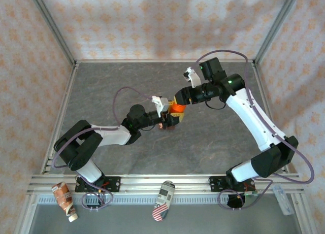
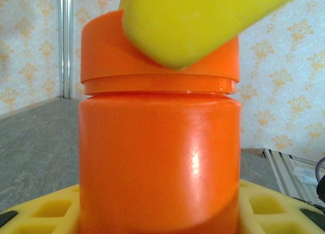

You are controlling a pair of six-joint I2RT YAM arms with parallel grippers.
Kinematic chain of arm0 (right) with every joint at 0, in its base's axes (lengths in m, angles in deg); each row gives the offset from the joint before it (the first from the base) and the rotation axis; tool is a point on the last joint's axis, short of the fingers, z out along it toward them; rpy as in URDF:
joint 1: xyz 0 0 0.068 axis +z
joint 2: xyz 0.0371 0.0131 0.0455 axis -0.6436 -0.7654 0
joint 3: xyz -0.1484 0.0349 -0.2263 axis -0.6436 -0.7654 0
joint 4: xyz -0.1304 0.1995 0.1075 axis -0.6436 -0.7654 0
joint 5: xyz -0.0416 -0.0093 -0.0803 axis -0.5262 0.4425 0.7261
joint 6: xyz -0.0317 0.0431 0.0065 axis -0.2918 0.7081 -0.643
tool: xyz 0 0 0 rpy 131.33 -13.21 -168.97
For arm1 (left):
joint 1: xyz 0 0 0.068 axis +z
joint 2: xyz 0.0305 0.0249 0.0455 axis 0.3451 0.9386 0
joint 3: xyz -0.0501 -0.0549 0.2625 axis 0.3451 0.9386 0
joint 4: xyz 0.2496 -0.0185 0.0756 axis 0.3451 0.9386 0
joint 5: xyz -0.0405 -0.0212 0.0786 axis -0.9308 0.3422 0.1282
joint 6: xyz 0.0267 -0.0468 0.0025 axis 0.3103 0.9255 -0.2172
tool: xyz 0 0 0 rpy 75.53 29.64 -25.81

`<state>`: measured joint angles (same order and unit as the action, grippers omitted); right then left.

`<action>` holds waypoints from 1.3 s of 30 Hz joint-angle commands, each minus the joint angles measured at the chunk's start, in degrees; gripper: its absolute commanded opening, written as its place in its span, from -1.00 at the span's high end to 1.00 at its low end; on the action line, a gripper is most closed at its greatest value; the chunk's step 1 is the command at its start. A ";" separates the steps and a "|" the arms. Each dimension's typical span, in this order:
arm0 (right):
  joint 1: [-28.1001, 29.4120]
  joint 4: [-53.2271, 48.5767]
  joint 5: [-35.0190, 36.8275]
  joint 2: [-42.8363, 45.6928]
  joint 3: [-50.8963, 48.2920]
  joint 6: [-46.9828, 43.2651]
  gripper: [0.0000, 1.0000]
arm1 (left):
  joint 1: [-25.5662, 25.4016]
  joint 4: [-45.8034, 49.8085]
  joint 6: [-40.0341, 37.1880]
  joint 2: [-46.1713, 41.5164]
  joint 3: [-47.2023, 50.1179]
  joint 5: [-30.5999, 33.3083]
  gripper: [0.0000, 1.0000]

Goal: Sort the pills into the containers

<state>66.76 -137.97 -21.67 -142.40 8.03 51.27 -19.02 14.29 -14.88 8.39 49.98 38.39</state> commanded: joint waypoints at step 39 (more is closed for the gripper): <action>2.22 -8.89 11.41 -1.52 7.80 -0.39 -0.73 | 0.70 -3.10 -2.56 0.11 -0.08 1.90 1.00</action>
<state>69.14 -136.79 -4.97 -140.72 15.41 61.45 -17.70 15.08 -16.78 8.41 51.22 41.75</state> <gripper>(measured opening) 0.864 0.510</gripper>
